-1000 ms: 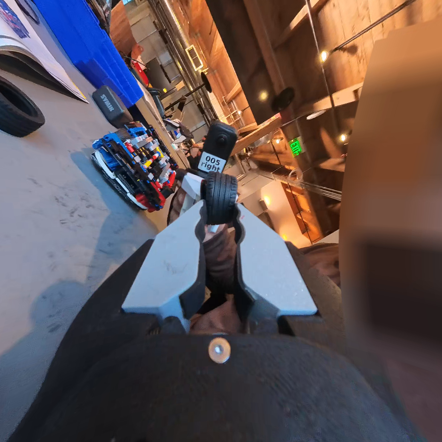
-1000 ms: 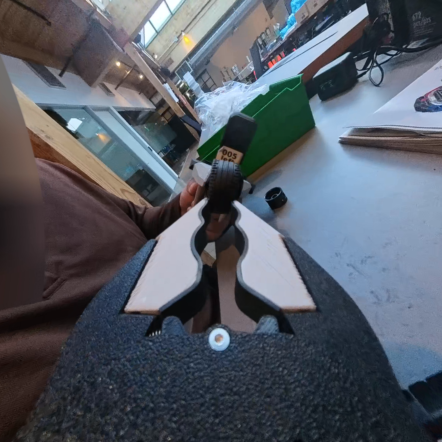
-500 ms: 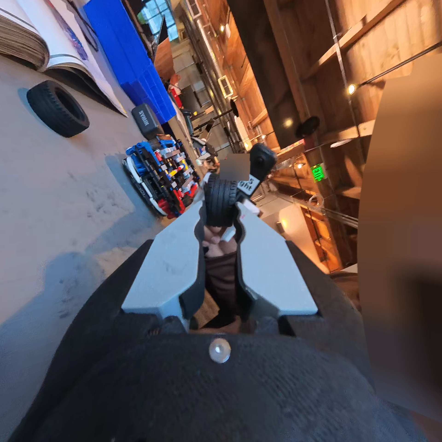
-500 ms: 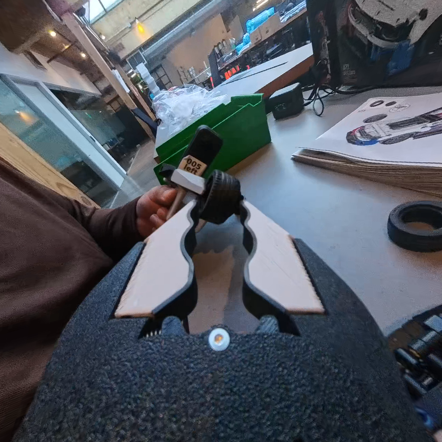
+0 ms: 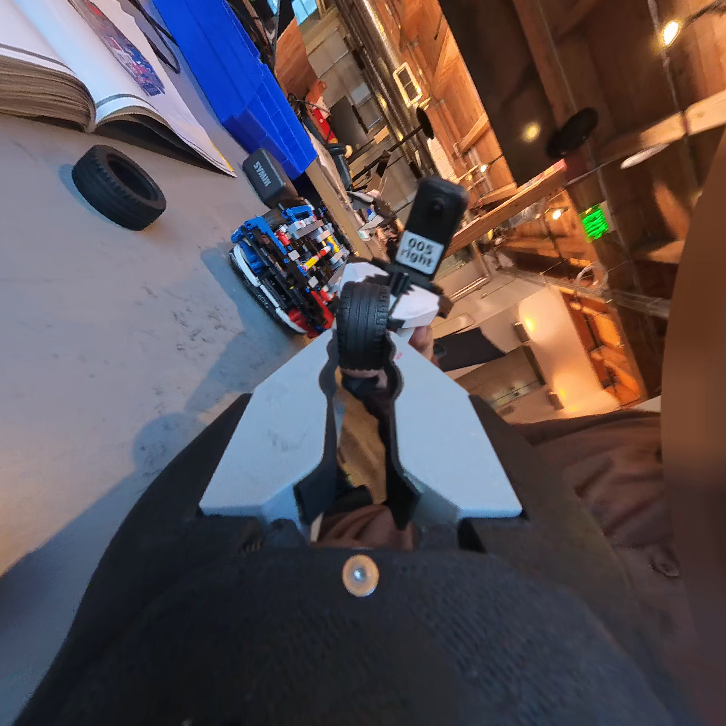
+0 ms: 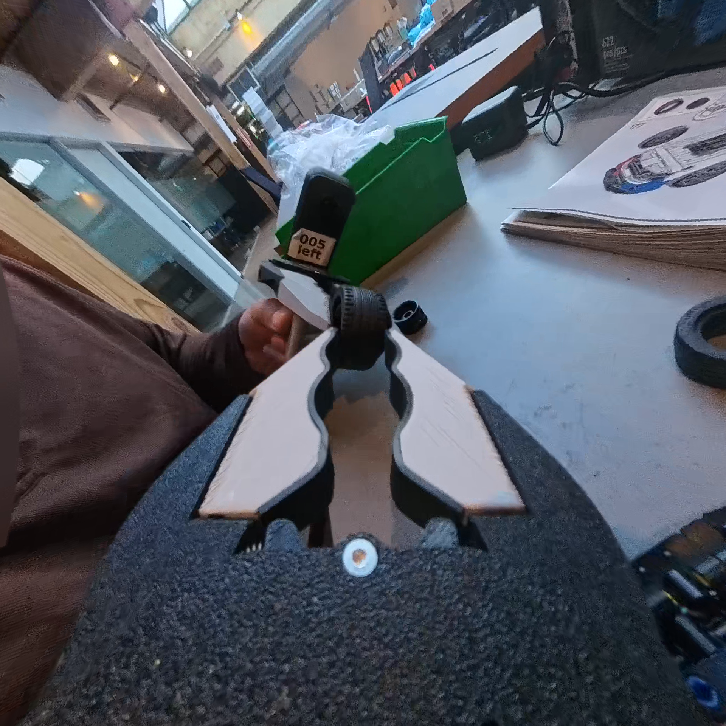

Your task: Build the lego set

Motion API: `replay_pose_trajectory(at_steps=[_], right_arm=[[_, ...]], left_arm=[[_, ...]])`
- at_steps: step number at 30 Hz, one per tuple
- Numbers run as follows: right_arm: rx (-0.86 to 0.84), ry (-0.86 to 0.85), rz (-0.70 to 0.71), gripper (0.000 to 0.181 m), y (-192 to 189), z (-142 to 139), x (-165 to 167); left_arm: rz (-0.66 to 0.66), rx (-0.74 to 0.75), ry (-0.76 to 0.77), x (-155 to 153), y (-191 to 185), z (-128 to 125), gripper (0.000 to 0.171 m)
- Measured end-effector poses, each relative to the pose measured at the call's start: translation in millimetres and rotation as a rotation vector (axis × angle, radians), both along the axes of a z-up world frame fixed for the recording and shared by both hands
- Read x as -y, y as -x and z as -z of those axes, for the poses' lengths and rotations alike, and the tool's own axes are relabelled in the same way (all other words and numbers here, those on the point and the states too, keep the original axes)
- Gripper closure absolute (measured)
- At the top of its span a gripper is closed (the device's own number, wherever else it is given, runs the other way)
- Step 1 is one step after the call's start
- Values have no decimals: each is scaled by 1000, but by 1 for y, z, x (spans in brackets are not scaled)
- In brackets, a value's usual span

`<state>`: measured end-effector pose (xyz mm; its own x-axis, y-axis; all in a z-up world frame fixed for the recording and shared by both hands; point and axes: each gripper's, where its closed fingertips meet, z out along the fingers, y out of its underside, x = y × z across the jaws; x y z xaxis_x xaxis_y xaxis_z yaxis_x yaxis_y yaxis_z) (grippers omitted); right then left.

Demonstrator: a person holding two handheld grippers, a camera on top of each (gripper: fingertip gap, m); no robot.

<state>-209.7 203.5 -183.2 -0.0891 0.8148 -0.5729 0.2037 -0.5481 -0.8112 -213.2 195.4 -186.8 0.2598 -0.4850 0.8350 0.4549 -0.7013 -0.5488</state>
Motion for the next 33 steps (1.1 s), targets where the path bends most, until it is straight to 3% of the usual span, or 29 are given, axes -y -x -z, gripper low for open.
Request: replay_pose_trajectory(at_steps=[3, 5, 6, 10, 13, 15, 21, 22, 23, 27, 30, 32, 33], right_arm=[[20, -41, 8, 166, 2, 3, 2], [19, -2, -5, 167, 4, 5, 5], [25, 2, -11, 166, 5, 7, 7], [-3, 22, -8, 168, 4, 2, 7], [-198, 366, -99, 171, 0, -21, 12], [-254, 505, -117, 172, 1, -23, 13], [-230, 581, -5, 173, 8, -6, 1], [-190, 541, 18, 175, 8, -1, 0], [-104, 407, 39, 166, 8, 7, 0], [206, -293, 91, 181, -1, 16, -3], [244, -357, -39, 181, 1, 14, 12], [253, -339, -69, 152, 2, 12, 14], [261, -346, -91, 163, 2, 12, 15]], left_arm=[[11, -173, -82, 2, 1, 6, 151], [17, -320, -113, 0, 1, 15, 130], [39, -353, -140, 2, -1, 15, 140], [29, -300, -174, 4, -3, 7, 151], [82, -4, -132, 14, -6, -17, 153], [125, 72, -103, 18, -6, -17, 153], [58, -150, -156, 9, -2, 3, 153], [55, -176, -142, 7, -1, 8, 153], [59, -196, -115, 6, -2, 15, 153], [119, -195, -39, 16, -8, 32, 153], [131, -181, -14, 17, -11, 34, 153], [126, -176, 12, 15, -10, 37, 153], [131, -174, 14, 16, -10, 37, 153]])
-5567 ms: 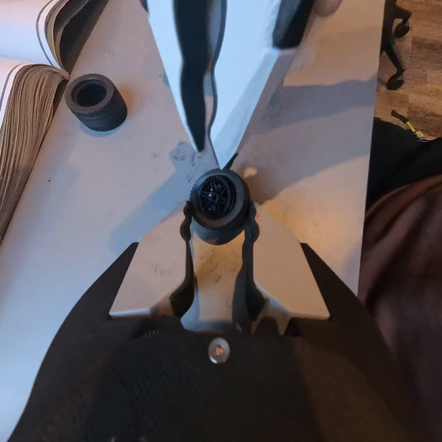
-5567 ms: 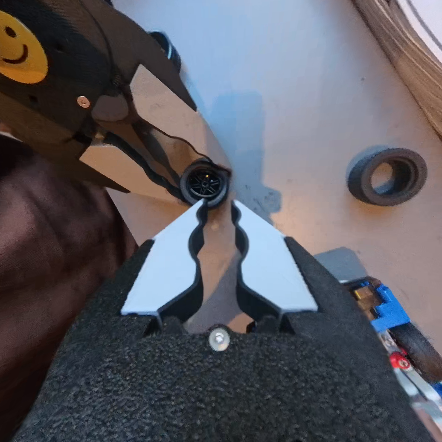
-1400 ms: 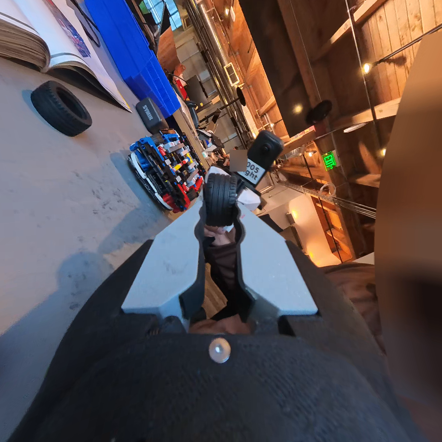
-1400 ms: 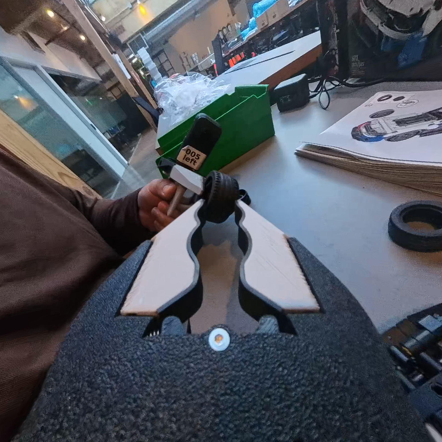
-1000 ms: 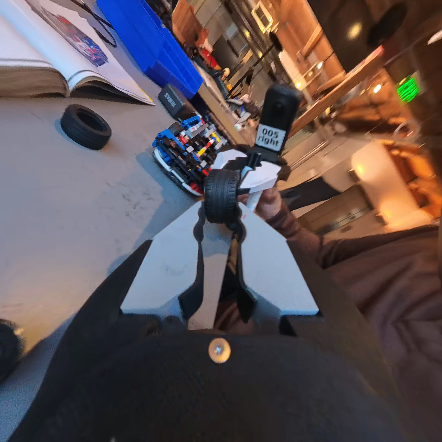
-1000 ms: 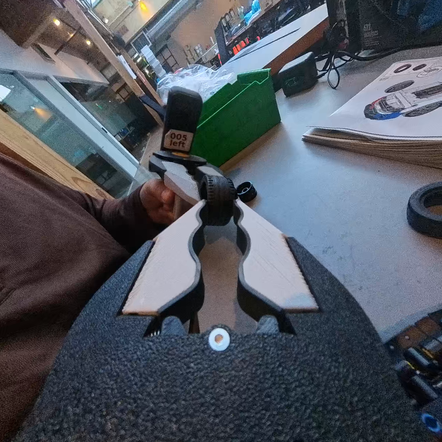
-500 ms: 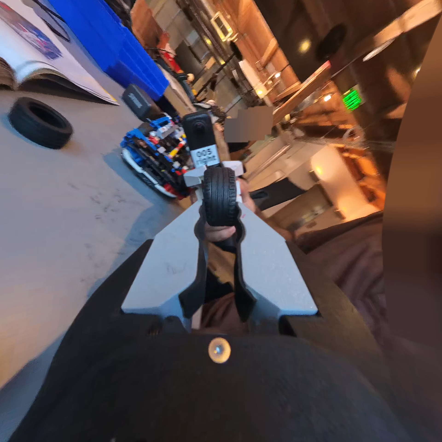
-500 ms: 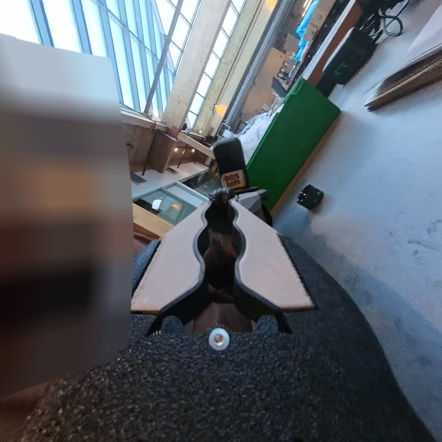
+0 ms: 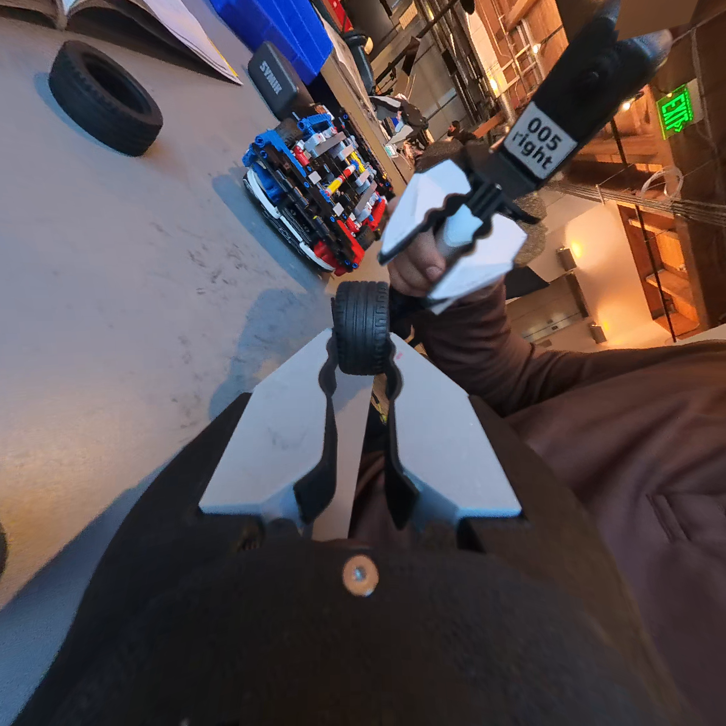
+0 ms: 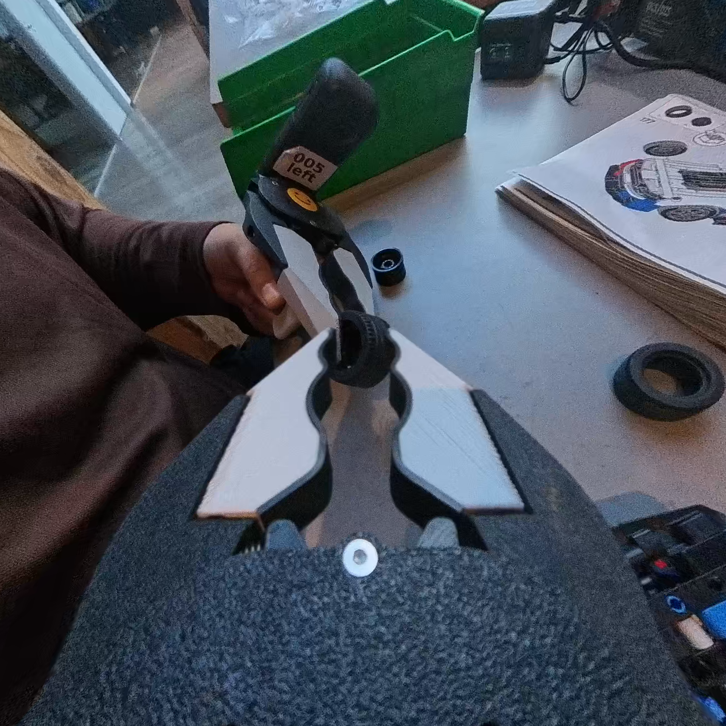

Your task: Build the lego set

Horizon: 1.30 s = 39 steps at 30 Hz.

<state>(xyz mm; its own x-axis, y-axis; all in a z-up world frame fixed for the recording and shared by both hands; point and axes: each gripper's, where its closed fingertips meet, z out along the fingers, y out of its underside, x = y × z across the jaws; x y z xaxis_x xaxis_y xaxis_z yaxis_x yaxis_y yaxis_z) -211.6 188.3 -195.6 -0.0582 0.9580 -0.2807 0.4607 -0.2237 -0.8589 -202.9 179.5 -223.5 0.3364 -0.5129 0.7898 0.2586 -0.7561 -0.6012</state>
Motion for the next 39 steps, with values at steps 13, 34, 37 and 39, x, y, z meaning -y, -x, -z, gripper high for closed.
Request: replay_pose_trajectory(at_steps=[13, 34, 37, 39], right_arm=[[-117, 317, -150, 181, 5, -8, 13], [-45, 241, 89, 168, 1, -4, -1], [-14, 244, 125, 163, 4, 2, -2], [15, 228, 170, 170, 5, 11, -8]], left_arm=[[109, 32, -100, 16, -2, -18, 153], [-30, 165, 4, -2, 20, -16, 153], [-97, 117, -11, -9, 20, -12, 153], [-134, 89, -38, -12, 21, -13, 153]])
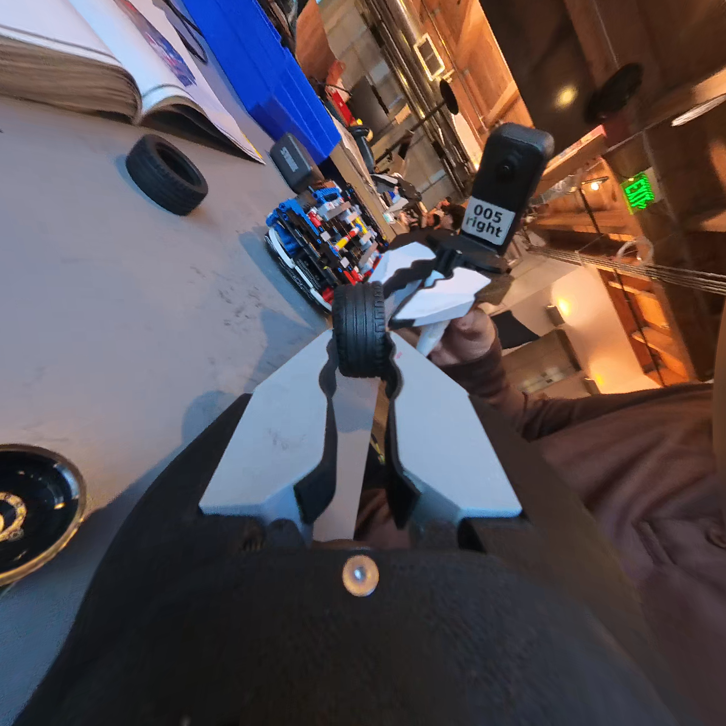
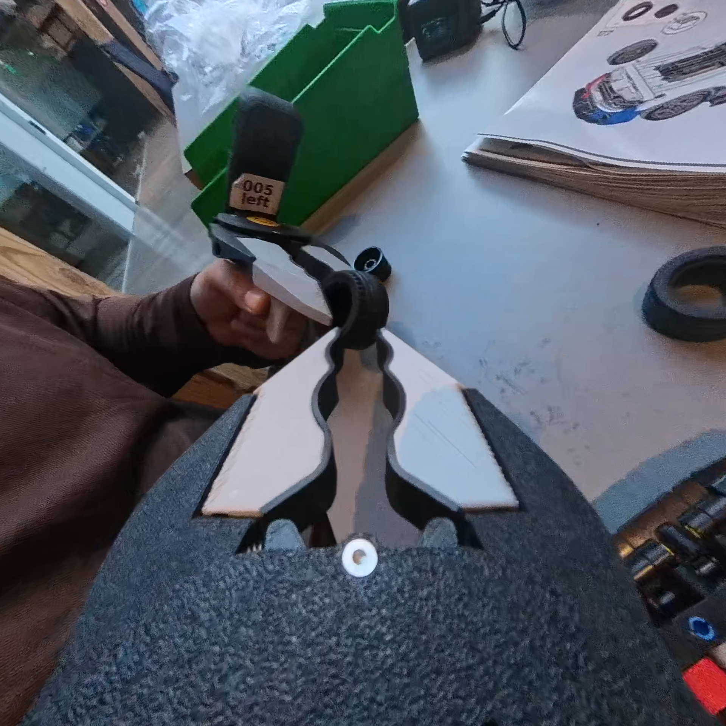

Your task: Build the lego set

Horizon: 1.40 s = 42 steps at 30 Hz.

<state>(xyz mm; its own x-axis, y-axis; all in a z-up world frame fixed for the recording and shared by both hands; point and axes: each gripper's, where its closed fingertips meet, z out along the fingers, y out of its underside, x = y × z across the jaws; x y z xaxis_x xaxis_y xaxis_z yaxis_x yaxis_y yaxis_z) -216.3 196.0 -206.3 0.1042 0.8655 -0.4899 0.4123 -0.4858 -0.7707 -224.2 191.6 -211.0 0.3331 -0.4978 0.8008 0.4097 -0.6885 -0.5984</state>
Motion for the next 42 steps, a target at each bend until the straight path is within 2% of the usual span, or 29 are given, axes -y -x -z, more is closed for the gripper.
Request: replay_pose_trajectory(at_steps=[3, 10, 12, 15, 17, 23, 27, 31, 37, 42], right_arm=[[-30, 30, 23, 180, 3, 1, -2], [-60, 85, 71, 180, 6, 5, -7], [-31, 52, 85, 177, 7, 10, -9], [13, 1, 121, 159, 6, 17, -15], [-13, 0, 97, 177, 7, 14, -12], [-53, -47, 123, 181, 11, 15, -14], [-39, -151, 181, 181, 11, 16, -18], [-35, -164, 186, 181, 10, 17, -18], [-44, -174, 198, 181, 7, 15, -18], [36, -358, 190, 181, 10, 16, -20]], left_arm=[[-61, -50, -22, -3, 1, 2, 153], [-160, -181, -61, -9, 4, 6, 153], [-182, -208, -63, -10, 5, 9, 153], [-207, -237, -76, -12, 4, 9, 153], [-213, -253, -83, -12, 4, 9, 153], [-238, -298, -114, -13, 6, 9, 153], [-222, -247, -86, -14, 8, 9, 153], [-182, -163, -47, -12, 7, 8, 153], [-147, -124, -38, -9, 4, 7, 153], [-154, -65, -1, -13, 8, 5, 153]])
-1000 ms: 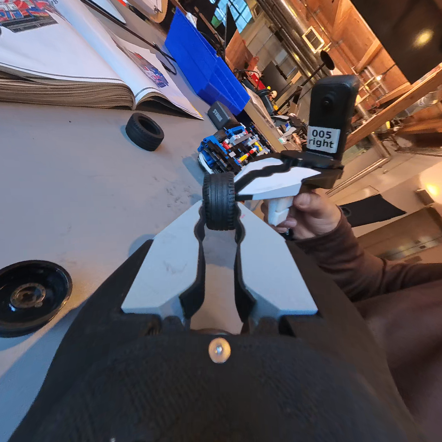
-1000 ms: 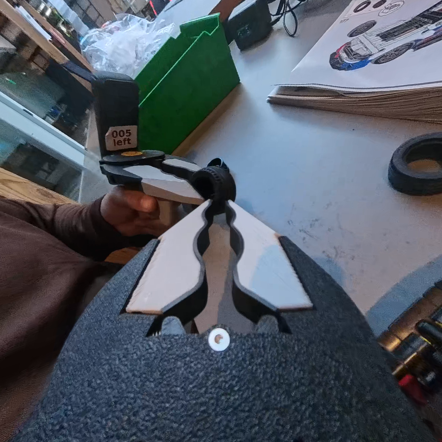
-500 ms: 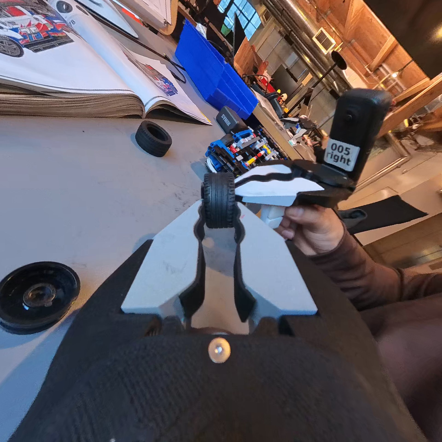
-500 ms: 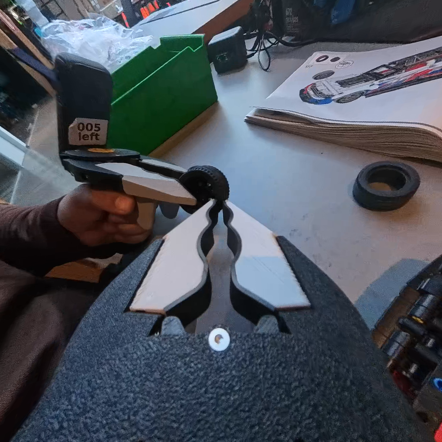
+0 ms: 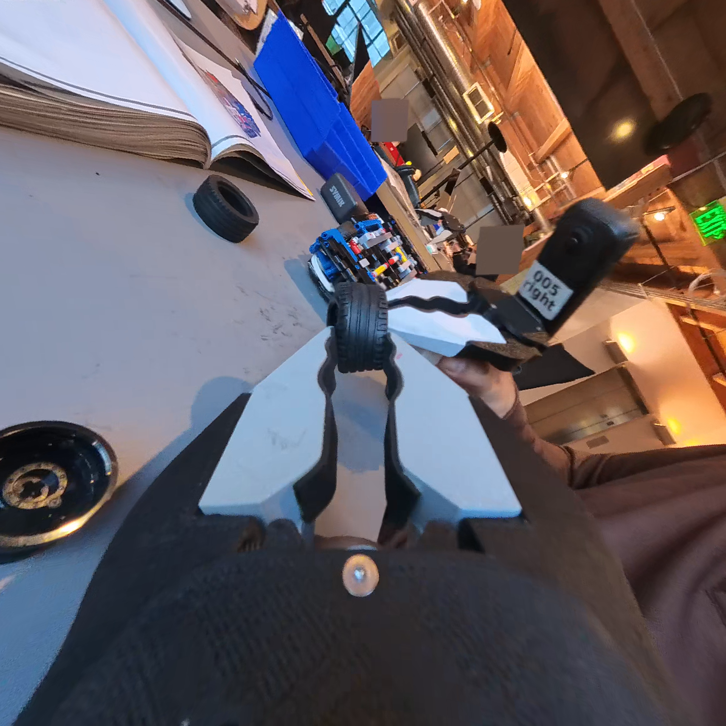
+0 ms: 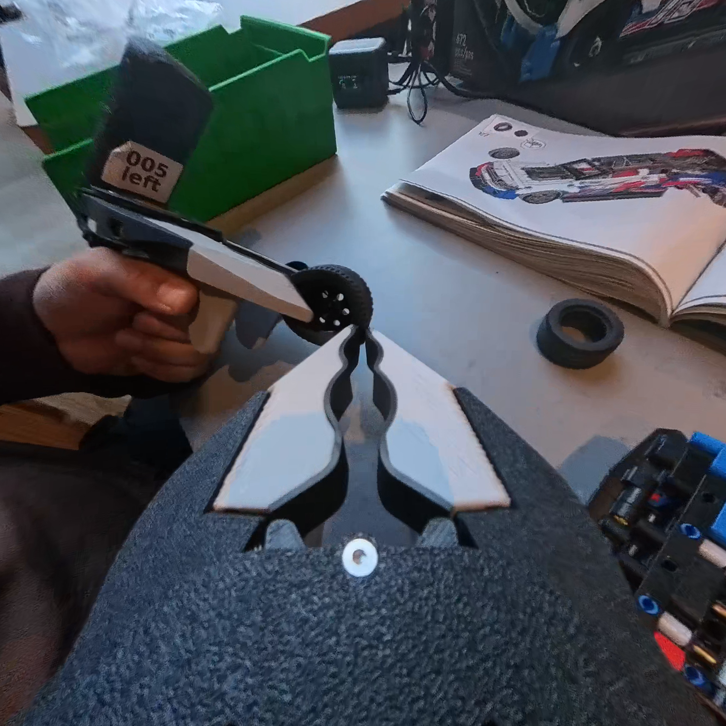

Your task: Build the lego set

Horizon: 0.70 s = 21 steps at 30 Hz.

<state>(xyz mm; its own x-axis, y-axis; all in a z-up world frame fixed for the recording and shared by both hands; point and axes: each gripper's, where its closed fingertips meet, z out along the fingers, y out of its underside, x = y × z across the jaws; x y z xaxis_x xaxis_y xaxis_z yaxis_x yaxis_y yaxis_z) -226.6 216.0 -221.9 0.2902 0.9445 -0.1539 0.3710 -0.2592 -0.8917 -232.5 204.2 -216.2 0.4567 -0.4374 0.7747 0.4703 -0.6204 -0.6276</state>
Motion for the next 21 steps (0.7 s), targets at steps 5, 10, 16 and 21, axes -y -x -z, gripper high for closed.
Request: replay_pose_trajectory(at_steps=[5, 10, 16, 21], right_arm=[[142, -75, -78, 181, -2, 9, 5], [-51, 193, -119, 181, -6, -15, -1], [21, 139, -105, 179, -14, 0, 2], [30, 142, -133, 167, -10, 7, 10]], left_arm=[[-16, -391, -169, 4, -3, 7, 153], [69, -248, -34, 6, -9, 15, 152], [80, -182, 21, 7, -12, 16, 152], [88, -189, 35, 7, -16, 18, 152]])
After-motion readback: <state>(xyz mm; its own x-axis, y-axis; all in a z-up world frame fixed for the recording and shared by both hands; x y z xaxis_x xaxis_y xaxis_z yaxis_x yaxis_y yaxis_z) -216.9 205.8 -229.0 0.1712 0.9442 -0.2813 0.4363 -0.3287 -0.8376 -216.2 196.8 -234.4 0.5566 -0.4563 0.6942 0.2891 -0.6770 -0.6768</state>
